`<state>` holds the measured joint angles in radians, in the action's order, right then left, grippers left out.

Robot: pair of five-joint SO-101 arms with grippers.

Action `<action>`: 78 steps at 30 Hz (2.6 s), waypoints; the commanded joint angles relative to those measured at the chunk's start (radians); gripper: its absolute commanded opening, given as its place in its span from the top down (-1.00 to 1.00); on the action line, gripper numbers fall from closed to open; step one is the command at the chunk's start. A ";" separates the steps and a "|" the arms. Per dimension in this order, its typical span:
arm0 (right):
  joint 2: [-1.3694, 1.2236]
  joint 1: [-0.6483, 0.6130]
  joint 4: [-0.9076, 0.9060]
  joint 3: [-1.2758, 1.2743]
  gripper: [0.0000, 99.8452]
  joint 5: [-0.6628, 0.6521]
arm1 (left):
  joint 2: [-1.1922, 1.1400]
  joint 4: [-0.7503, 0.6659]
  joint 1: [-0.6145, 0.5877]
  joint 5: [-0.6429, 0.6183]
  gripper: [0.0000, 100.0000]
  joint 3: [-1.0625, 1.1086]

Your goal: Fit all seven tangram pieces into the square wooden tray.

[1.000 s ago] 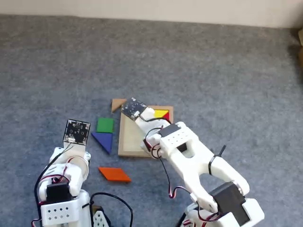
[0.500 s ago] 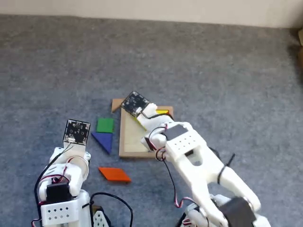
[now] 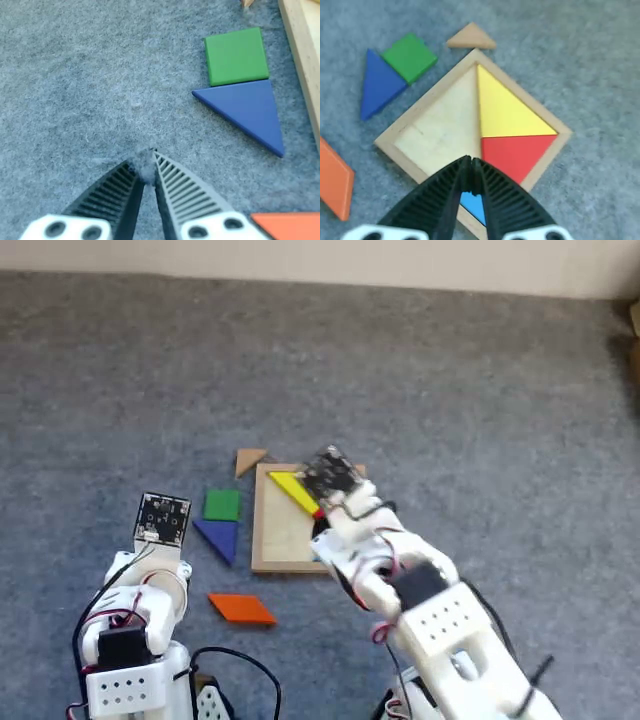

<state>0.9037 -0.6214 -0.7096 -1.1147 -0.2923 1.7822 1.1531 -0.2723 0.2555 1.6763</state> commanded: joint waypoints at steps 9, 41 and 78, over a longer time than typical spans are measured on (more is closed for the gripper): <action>0.481 0.240 -0.008 -0.222 0.96 0.141 | 0.028 0.005 -0.010 -0.005 0.99 0.021; 0.912 0.429 -0.414 -0.705 0.96 0.466 | 0.028 0.005 -0.010 -0.005 0.99 0.021; 0.912 0.432 -0.513 -0.705 0.97 0.463 | 0.035 0.009 -0.021 0.000 0.99 -0.044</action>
<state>1.8075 -0.2025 -1.2160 -1.6732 0.1603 1.7822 1.1531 -0.2723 0.2570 1.6763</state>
